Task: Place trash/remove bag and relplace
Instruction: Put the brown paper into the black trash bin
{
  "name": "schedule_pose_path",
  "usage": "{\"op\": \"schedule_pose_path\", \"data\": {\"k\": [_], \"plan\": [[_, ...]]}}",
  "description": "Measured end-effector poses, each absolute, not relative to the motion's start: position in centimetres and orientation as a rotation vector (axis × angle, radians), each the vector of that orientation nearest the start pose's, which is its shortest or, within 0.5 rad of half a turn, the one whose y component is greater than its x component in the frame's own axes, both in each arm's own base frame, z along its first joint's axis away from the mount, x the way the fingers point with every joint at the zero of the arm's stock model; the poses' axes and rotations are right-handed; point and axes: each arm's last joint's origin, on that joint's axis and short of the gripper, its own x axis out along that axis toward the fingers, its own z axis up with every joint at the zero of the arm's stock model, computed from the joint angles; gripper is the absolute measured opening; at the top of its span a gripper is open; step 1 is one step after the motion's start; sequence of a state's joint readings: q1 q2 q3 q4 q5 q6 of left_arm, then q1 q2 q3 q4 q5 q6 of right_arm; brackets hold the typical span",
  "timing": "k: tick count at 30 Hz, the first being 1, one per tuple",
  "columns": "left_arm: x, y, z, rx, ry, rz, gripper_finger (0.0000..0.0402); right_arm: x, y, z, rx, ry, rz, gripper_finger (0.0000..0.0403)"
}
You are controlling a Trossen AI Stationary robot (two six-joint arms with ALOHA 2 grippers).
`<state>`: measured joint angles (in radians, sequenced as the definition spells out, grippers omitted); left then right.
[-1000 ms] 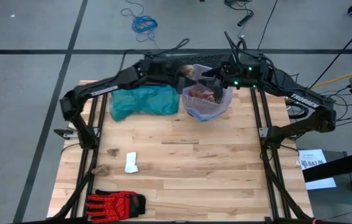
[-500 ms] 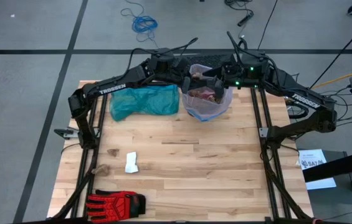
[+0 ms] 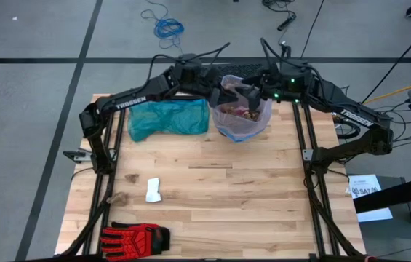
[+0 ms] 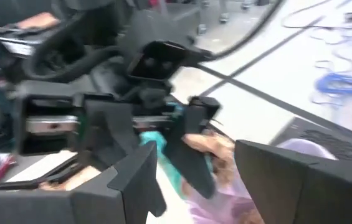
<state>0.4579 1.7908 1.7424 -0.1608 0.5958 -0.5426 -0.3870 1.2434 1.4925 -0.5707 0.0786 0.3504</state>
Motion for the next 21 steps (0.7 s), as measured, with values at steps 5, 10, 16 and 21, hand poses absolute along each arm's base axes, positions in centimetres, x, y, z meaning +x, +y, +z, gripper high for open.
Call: {"op": "schedule_pose_path", "data": {"k": [5, 10, 16, 21], "plan": [[38.0, 16.8, 39.3, -0.634, 0.198, -0.118, 0.0206, 23.1, -10.2, 43.8, 0.401, 0.237, -0.610, 0.0208], [38.0, 16.7, 39.4, -0.629, 0.194, -0.153, 0.0206, 23.6, -11.5, 43.1, 0.418, 0.257, -0.652, 0.0208], [38.0, 16.8, 39.4, -0.630, 0.194, -0.152, 0.0206, 24.1, -12.0, 42.8, 0.452, 0.275, -0.545, 0.0205], [38.0, 16.8, 39.4, -0.630, 0.195, -0.152, 0.0206, 24.2, -11.9, 42.8, 0.469, 0.277, -0.510, 0.0175]]}}
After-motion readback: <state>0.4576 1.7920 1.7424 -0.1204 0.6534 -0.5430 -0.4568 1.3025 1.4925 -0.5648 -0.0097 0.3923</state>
